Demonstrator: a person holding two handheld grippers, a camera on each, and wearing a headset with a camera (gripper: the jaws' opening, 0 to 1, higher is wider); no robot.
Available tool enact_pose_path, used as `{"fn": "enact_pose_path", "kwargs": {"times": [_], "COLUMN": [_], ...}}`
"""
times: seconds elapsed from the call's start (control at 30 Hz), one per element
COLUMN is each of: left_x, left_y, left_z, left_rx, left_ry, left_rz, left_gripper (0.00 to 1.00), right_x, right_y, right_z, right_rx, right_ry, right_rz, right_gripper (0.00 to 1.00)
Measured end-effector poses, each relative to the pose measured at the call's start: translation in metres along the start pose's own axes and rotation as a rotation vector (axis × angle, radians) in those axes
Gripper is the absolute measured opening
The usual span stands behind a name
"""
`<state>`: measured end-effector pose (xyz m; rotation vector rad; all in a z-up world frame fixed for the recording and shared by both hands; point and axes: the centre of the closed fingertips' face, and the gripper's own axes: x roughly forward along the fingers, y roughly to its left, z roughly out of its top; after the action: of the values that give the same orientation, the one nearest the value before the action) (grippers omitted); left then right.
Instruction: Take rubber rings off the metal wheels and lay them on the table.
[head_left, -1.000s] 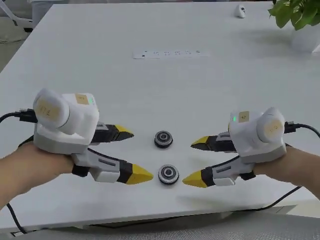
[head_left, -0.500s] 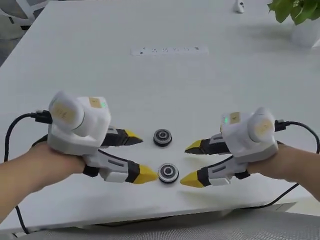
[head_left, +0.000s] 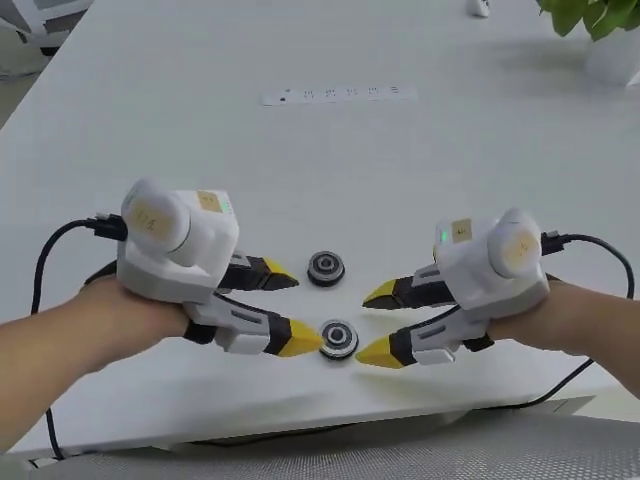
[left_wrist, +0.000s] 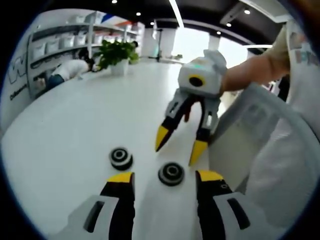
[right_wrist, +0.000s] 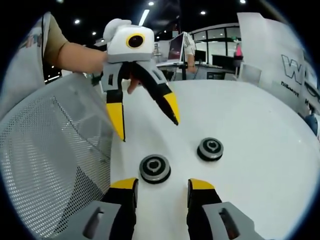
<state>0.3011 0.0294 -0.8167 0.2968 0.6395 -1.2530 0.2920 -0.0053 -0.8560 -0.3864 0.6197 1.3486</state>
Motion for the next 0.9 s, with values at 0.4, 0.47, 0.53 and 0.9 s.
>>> {"fn": "enact_pose_path", "kwargs": {"times": [0.4, 0.47, 0.53, 0.9], "left_x": [0.014, 0.016, 0.018, 0.031], "left_y": [-0.009, -0.01, -0.011, -0.016], "left_z": [-0.003, -0.005, -0.006, -0.011], "left_rx": [0.016, 0.017, 0.024, 0.058], "left_ry": [0.033, 0.038, 0.045, 0.085], "left_rz": [-0.035, -0.04, -0.043, -0.059], "left_gripper": [0.39, 0.37, 0.35, 0.26], "right_x": [0.003, 0.003, 0.003, 0.004], "right_y": [0.002, 0.003, 0.003, 0.006], "right_z": [0.002, 0.002, 0.002, -0.003], "right_rx": [-0.013, -0.013, -0.013, -0.011], "right_ry": [0.001, -0.003, -0.001, 0.016], "right_rz": [0.015, 0.019, 0.02, 0.031], "right_gripper": [0.33, 0.32, 0.31, 0.3]}}
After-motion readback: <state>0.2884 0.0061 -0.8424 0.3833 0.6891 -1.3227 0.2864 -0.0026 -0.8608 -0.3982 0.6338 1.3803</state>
